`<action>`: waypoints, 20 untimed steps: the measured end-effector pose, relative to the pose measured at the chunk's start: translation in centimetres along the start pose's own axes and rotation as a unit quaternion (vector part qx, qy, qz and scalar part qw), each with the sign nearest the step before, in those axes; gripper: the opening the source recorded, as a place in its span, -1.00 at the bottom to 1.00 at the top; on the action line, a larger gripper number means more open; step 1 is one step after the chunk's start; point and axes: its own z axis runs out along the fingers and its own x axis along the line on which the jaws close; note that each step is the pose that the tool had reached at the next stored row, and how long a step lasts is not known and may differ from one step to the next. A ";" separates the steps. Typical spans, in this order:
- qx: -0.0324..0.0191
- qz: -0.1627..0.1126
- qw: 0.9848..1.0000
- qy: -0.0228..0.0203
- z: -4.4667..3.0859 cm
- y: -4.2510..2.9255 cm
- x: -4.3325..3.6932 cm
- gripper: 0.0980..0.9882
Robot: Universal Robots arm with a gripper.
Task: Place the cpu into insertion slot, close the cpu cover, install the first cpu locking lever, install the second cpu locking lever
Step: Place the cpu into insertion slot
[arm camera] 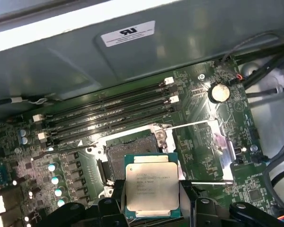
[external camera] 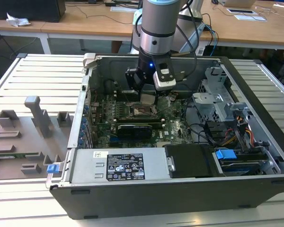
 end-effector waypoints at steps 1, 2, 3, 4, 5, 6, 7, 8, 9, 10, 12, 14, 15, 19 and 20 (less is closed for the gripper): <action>0.000 0.007 1.000 0.000 0.01 0.00 0.00 0.00; 0.000 0.012 1.000 -0.001 0.01 0.00 0.00 0.00; 0.000 0.016 1.000 -0.001 0.02 0.00 0.00 0.00; 0.001 0.022 1.000 -0.001 0.03 0.00 0.00 0.00; 0.001 0.029 1.000 -0.001 0.03 0.00 0.00 0.00; 0.001 0.036 0.999 -0.002 0.04 0.00 0.00 0.00; 0.001 0.040 0.999 -0.002 0.04 0.00 0.00 0.00; 0.002 0.043 0.999 -0.002 0.05 0.00 0.00 0.00; 0.002 0.047 0.999 -0.002 0.05 0.00 0.00 0.00; 0.002 0.051 0.999 -0.002 0.06 0.00 0.00 0.00; 0.002 0.059 0.998 -0.003 0.06 0.00 0.00 0.00; 0.003 0.068 0.998 -0.003 0.08 0.00 0.00 0.00; 0.003 0.072 0.997 -0.004 0.08 0.00 0.00 0.00; 0.004 0.090 0.996 -0.004 0.09 0.00 0.00 0.00; 0.004 0.096 0.995 -0.005 0.10 0.00 0.00 0.00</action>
